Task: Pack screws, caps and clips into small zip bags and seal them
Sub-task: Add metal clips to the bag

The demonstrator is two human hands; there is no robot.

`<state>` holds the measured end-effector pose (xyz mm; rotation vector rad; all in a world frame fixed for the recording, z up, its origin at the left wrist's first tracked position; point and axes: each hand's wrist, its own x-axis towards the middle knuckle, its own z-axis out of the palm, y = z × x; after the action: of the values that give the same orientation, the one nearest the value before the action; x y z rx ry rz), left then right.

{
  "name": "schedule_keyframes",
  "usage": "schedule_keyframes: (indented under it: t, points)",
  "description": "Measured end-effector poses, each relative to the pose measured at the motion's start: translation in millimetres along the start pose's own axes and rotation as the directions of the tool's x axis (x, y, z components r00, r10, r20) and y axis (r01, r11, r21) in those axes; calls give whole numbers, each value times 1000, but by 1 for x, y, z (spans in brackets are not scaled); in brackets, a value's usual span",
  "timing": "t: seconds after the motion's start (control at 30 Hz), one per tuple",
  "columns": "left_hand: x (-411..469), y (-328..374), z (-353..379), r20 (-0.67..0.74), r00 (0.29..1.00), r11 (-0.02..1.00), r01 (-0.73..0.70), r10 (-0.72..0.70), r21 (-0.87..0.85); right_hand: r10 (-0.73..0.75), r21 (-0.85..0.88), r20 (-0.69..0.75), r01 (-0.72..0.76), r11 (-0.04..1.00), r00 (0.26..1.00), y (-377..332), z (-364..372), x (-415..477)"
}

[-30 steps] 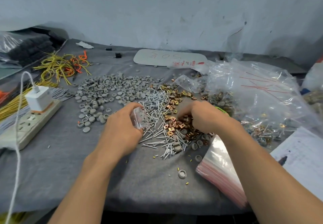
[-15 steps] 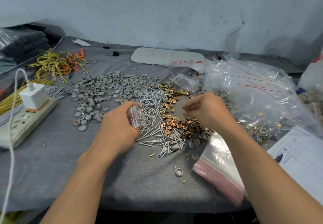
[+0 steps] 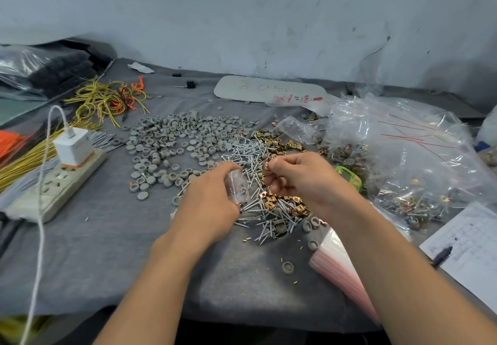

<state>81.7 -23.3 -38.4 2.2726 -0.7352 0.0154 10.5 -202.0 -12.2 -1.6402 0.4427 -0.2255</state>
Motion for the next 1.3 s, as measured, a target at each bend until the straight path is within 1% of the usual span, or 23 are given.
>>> schedule_keyframes:
  t: [0.1, 0.2, 0.33, 0.47, 0.57, 0.63, 0.73, 0.77, 0.8, 0.83, 0.87, 0.9, 0.93, 1.0, 1.03, 1.07, 1.13, 1.2, 1.3]
  points:
    - [1, -1, -1, 9, 1000, 1000, 11, -11, 3, 3, -7, -72, -4, 1000, 997, 2, 1, 1]
    - [1, -4, -4, 3, 1000, 1000, 17, -17, -1, -26, -50, -131, 19, 999, 991, 4, -2, 1]
    - [0, -4, -5, -17, 1000, 1000, 22, -22, 18, -137, -176, -87, 121, 977, 987, 0, 3, -5]
    - [0, 0, -2, 10, 1000, 1000, 5, -6, 8, -251, -293, -75, 219, 931, 965, -4, 22, -10]
    - [-1, 2, -1, 13, 1000, 1000, -15, 15, 11, -300, -416, -73, 244, 876, 951, -2, 41, -7]
    - [0, 3, -2, 16, 1000, 999, -21, 22, -30, -315, -476, -67, 247, 844, 947, -2, 51, -6]
    - [0, 3, -7, -15, 1000, 996, -14, 13, -83, -319, -454, -40, 267, 850, 947, -5, 53, -8]
    - [0, 2, -9, -33, 999, 996, -6, 3, -92, -325, -428, -60, 270, 863, 944, -6, 49, -9]
    - [-1, 1, -12, -52, 999, 994, 4, -10, -109, -343, -438, -108, 265, 859, 933, -7, 43, -10]
    - [-1, -1, -15, -66, 997, 991, 16, -25, -135, -377, -504, -167, 250, 827, 911, -6, 36, -11]
    - [-1, -2, -17, -75, 996, 985, 30, -43, -171, -409, -615, -200, 211, 760, 890, -5, 30, -13]
    - [-1, -4, -19, -77, 995, 976, 51, -69, -213, -415, -722, -180, 167, 672, 892, -5, 26, -17]
    - [0, -5, -22, -71, 992, 963, 82, -103, -257, -382, -798, -114, 145, 585, 917, -3, 25, -21]
    - [2, -7, -25, -38, 983, 915, 152, -178, -373, -234, -868, 55, 163, 470, 971, 4, 29, -30]
    - [3, -9, -26, -12, 978, 870, 180, -208, -459, -172, -893, 119, 181, 413, 978, 7, 34, -34]
    - [5, -10, -28, 20, 973, 808, 203, -231, -553, -140, -914, 162, 202, 352, 977, 10, 38, -38]
    - [7, -12, -32, 75, 964, 679, 235, -257, -695, -162, -935, 206, 243, 260, 965, 13, 43, -41]
    - [9, -13, -35, 109, 956, 583, 255, -273, -771, -180, -938, 234, 271, 215, 955, 12, 44, -44]
    - [11, -15, -37, 140, 950, 465, 261, -279, -846, -164, -938, 244, 276, 209, 956, 14, 44, -48]
